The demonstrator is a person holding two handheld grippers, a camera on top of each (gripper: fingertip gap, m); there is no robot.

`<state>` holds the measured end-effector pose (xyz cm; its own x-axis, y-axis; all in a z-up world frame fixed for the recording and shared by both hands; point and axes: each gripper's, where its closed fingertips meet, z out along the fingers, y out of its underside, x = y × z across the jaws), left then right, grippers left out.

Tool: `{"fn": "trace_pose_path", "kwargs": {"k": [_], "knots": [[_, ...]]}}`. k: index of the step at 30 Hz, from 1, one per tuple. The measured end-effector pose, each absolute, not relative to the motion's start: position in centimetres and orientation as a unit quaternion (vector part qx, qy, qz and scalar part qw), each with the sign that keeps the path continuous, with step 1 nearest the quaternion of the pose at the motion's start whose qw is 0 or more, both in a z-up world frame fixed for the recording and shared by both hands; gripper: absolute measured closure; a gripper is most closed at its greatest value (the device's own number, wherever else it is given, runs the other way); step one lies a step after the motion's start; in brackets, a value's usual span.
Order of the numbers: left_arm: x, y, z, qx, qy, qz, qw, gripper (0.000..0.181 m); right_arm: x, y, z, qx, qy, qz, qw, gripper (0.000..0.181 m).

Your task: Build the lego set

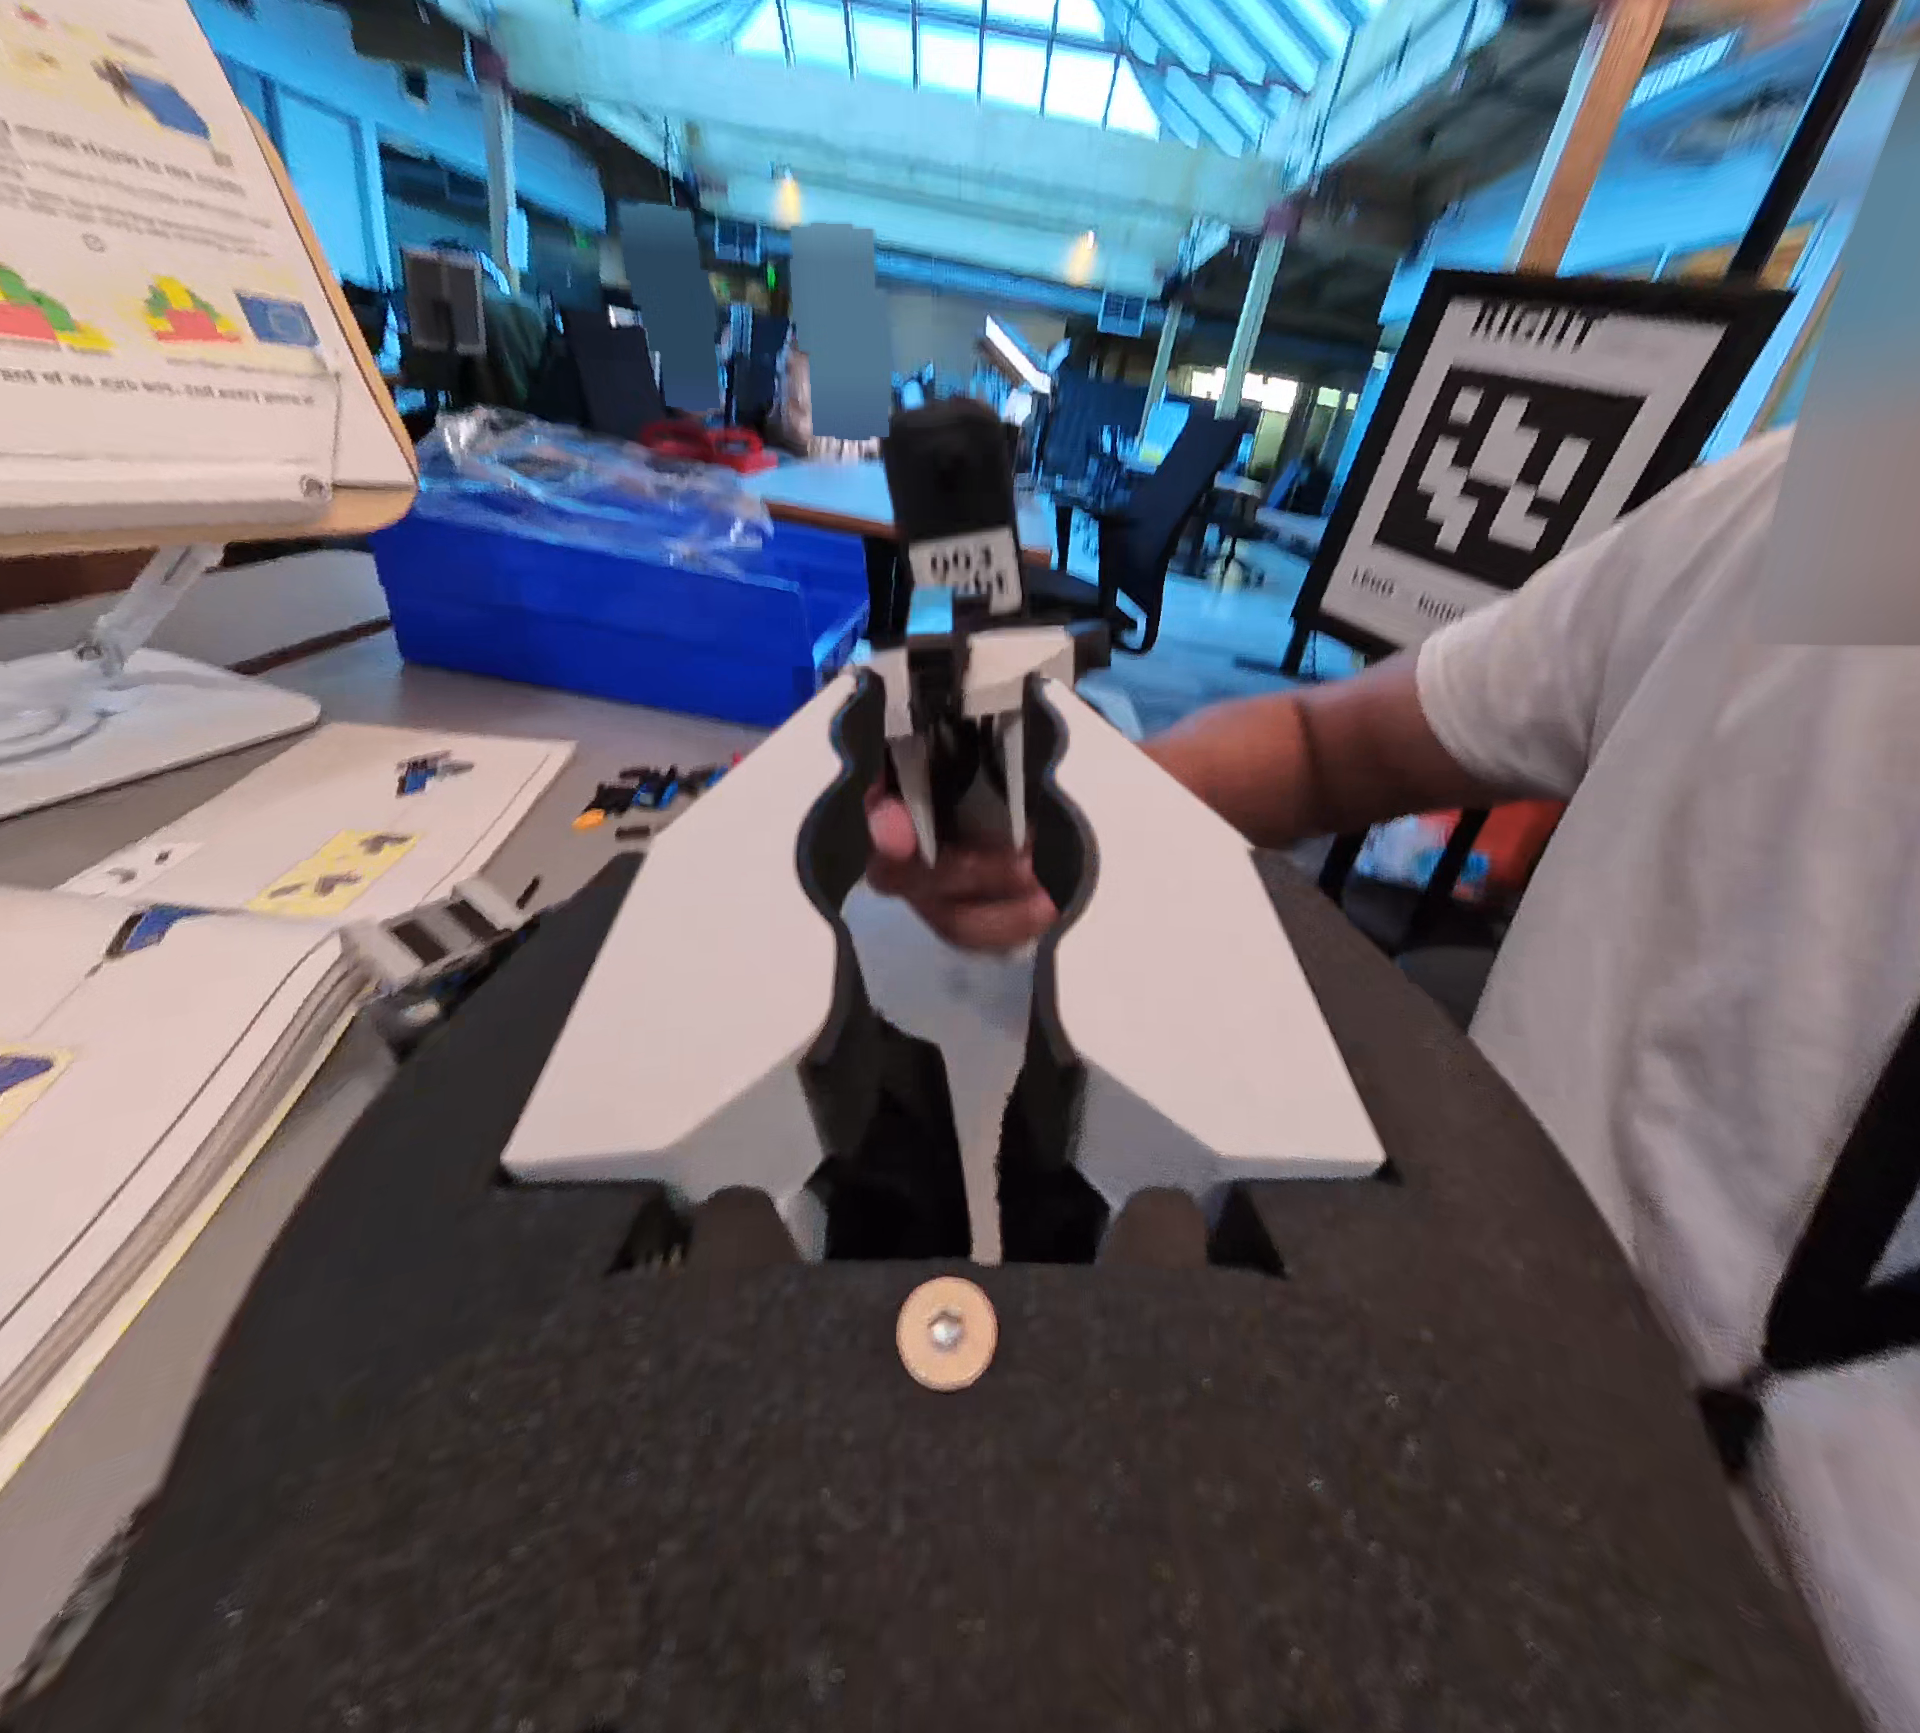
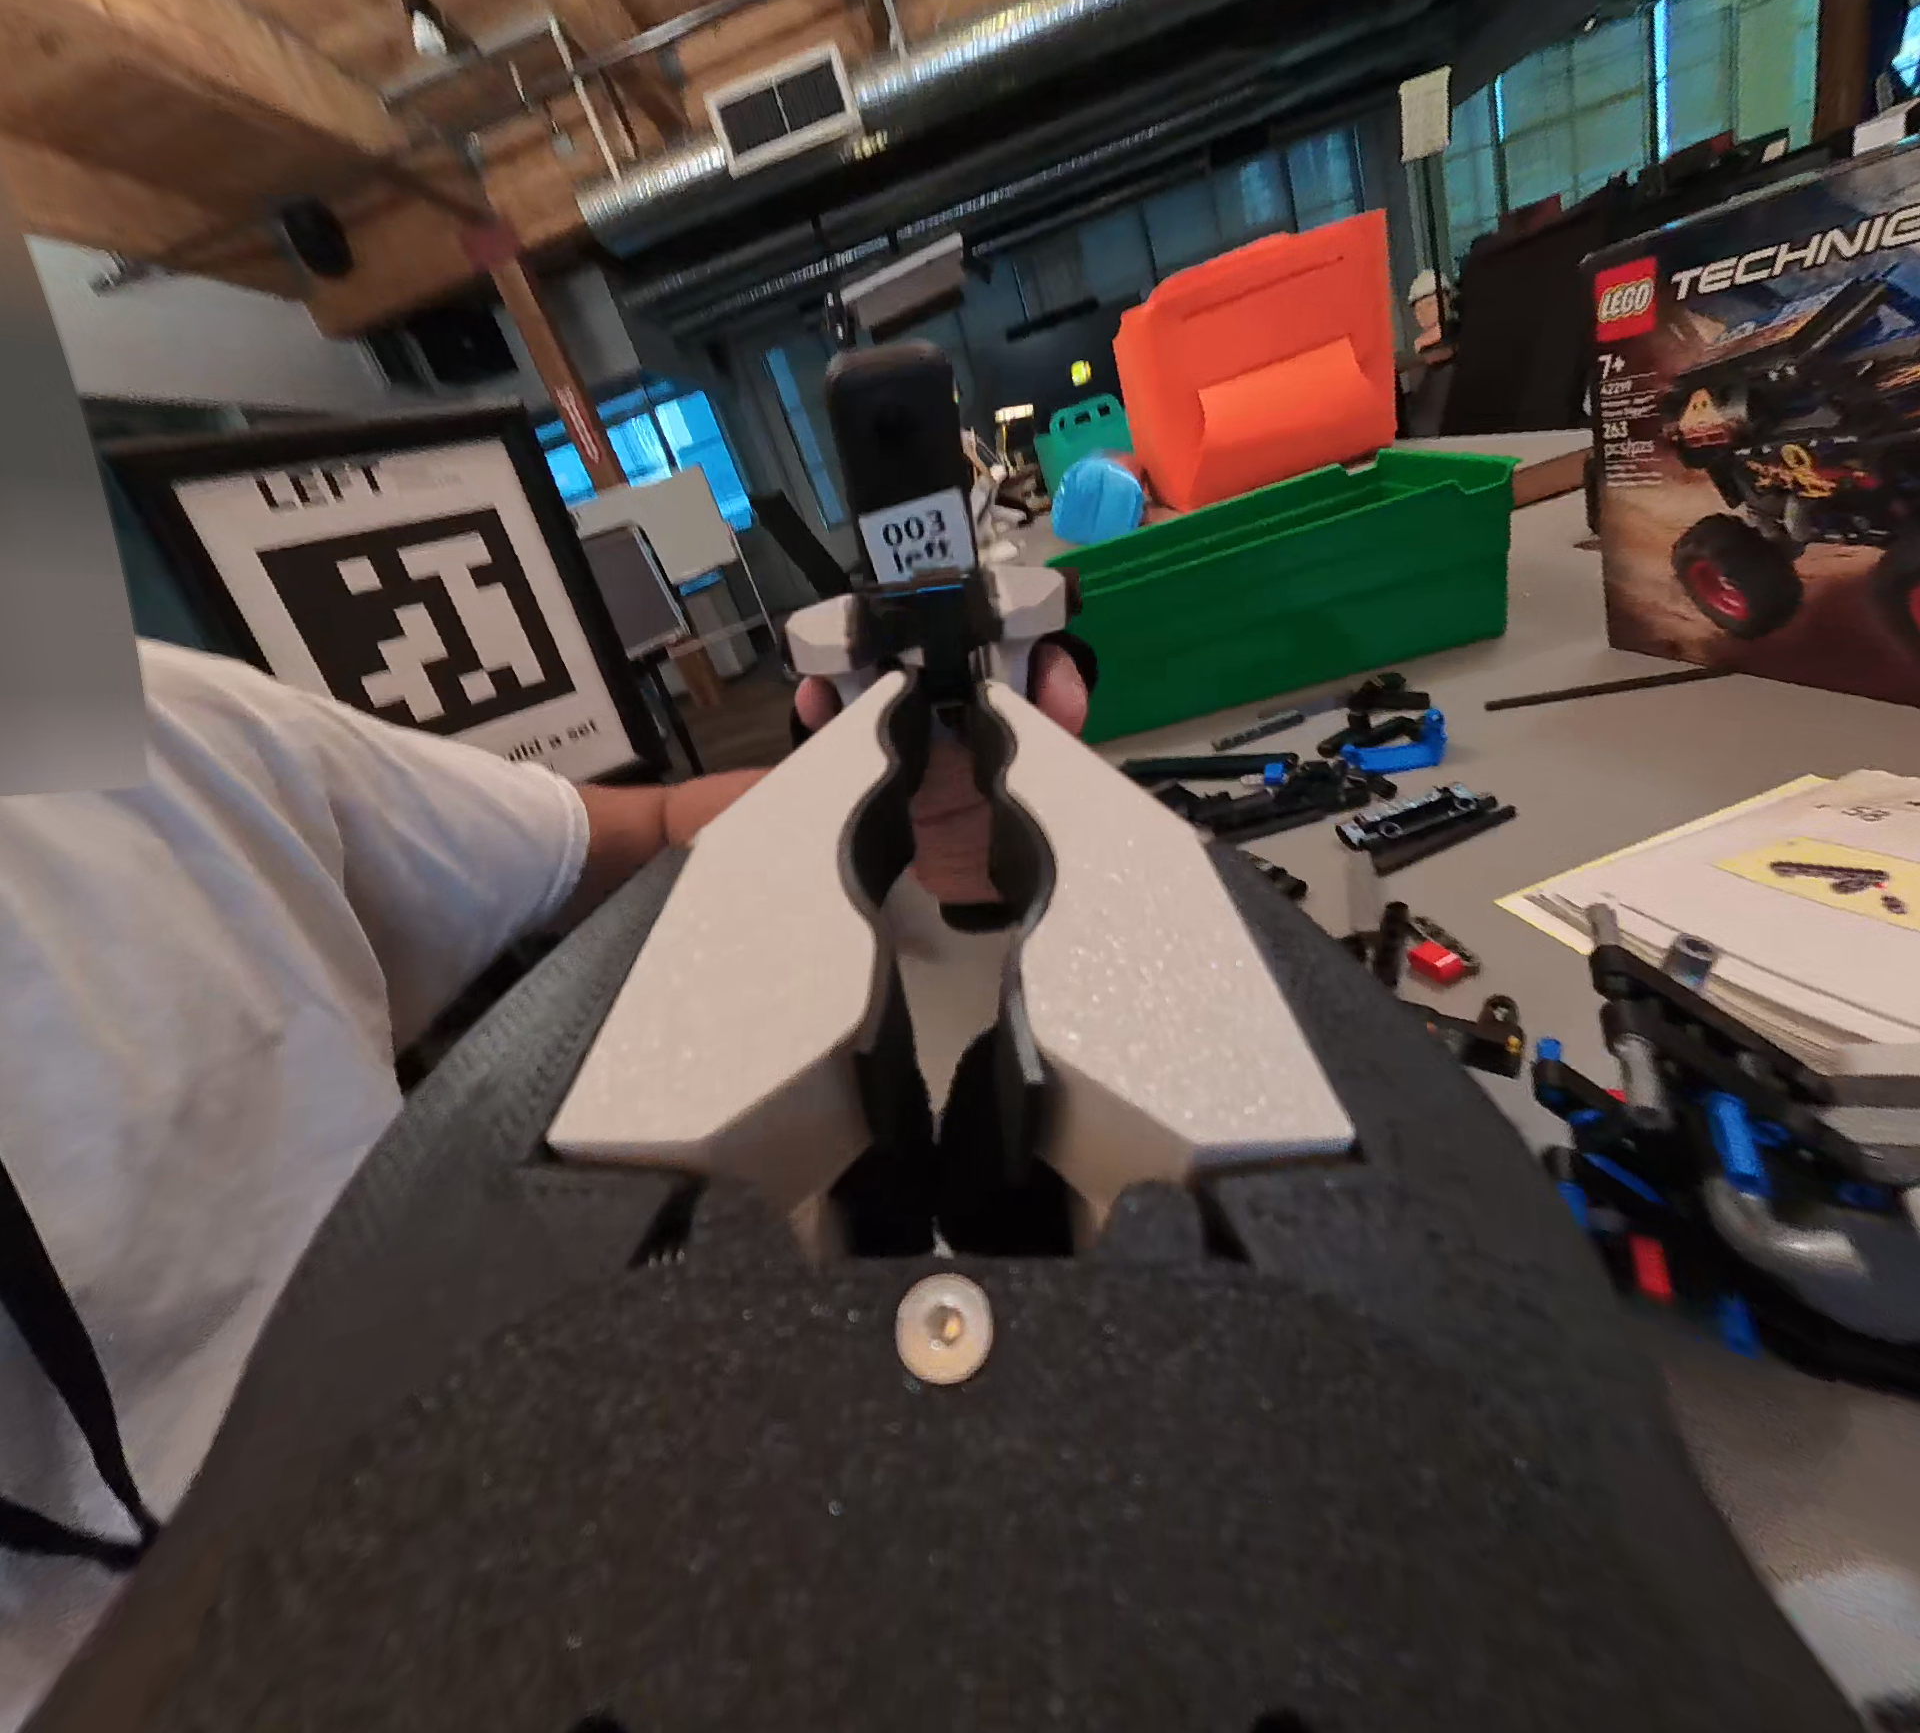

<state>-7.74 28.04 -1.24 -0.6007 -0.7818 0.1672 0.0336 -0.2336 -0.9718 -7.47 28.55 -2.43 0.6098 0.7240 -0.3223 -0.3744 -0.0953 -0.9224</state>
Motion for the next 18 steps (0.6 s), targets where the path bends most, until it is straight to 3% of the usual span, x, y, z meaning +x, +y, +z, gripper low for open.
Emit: {"fn": "trace_pose_path", "kwargs": {"k": [7, 13, 18], "knots": [[-7.3, 28.5, -0.2, -0.345, 0.497, -0.736, 0.303, 0.177, -8.5, 28.8, -2.0, -0.580, -0.090, 0.477, 0.654, 0.175], [-6.8, 28.1, -0.7, -0.353, 0.493, -0.740, 0.289, 0.174, -9.4, 28.9, -2.9, -0.591, -0.080, 0.499, 0.629, 0.175], [-6.5, 28.0, -1.0, -0.365, 0.486, -0.747, 0.268, 0.158, -9.0, 29.4, -3.1, -0.592, -0.060, 0.506, 0.624, 0.175]]}}
